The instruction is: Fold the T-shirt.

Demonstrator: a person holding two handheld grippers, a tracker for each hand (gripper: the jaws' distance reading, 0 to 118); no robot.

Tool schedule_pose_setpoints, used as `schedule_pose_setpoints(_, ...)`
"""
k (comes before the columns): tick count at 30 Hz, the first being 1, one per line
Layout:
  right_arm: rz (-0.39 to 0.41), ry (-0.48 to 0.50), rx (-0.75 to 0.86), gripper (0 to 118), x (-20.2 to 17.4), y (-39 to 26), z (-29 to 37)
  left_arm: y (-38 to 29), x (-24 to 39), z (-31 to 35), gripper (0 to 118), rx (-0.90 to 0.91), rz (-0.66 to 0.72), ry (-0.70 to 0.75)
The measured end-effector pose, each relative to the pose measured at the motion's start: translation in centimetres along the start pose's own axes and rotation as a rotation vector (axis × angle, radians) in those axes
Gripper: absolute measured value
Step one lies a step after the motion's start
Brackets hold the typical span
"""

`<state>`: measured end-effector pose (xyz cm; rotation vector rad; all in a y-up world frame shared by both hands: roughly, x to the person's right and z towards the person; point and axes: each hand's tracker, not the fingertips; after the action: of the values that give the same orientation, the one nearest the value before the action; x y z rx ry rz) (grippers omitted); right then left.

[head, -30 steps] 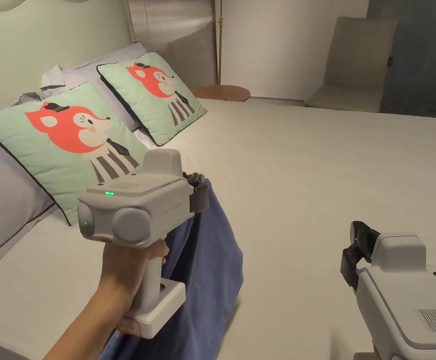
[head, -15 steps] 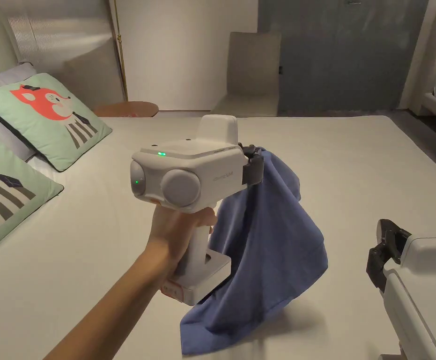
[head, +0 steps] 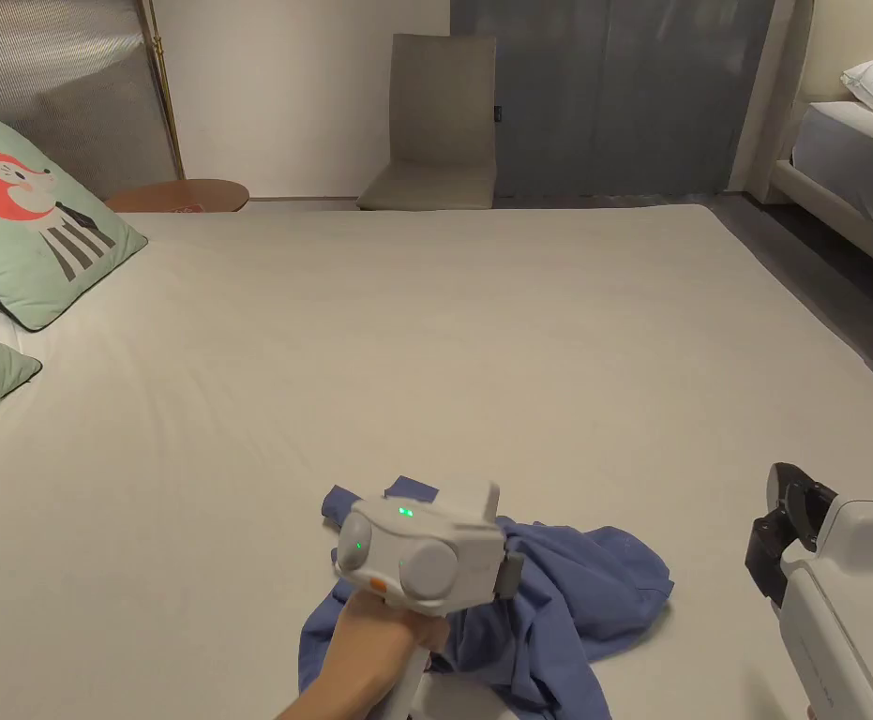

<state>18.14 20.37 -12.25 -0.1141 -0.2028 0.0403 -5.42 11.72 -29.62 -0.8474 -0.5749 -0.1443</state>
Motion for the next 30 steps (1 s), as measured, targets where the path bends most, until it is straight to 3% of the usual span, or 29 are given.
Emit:
schedule_pose_setpoints(4, -0.006, 0.022, -0.017, 1, -1.1, -0.9, -0.5, -2.8, -1.0, -2.5, 4, -0.092, 0.084, 0.020)
schedule_pose_setpoints(6, -0.008, 0.032, -0.027, 1, -1.5, -1.2, -0.8, -3.0, -1.3, -2.5, 11, -0.062, 0.097, 0.019)
schedule_pose_setpoints(7, -0.008, 0.037, -0.031, 1, -1.7, -1.3, -0.9, -2.9, -1.1, -1.9, 26, -0.043, 0.105, 0.020)
schedule_pose_setpoints(10, 0.000, 0.048, -0.029, 1, -2.4, -0.9, -0.6, -2.1, -1.2, -0.2, 45, 0.021, 0.113, 0.040)
schedule_pose_setpoints(13, 0.008, 0.052, -0.015, 1, -2.9, -0.2, -0.4, -1.2, -2.0, 2.5, 111, 0.126, 0.143, 0.056)
schedule_pose_setpoints(16, 0.003, 0.056, 0.007, 1, -3.0, 0.0, -0.7, -0.3, -2.7, 6.7, 108, 0.288, 0.149, 0.063)
schedule_pose_setpoints(22, -0.003, 0.063, 0.058, 1, -4.1, 1.5, 0.0, -0.6, -4.0, 14.3, 108, 0.633, 0.063, 0.248)
schedule_pose_setpoints(30, 0.000, 0.079, 0.098, 1, -5.4, 3.4, 0.5, -2.6, -6.4, 18.5, 106, 0.748, 0.016, 0.555)
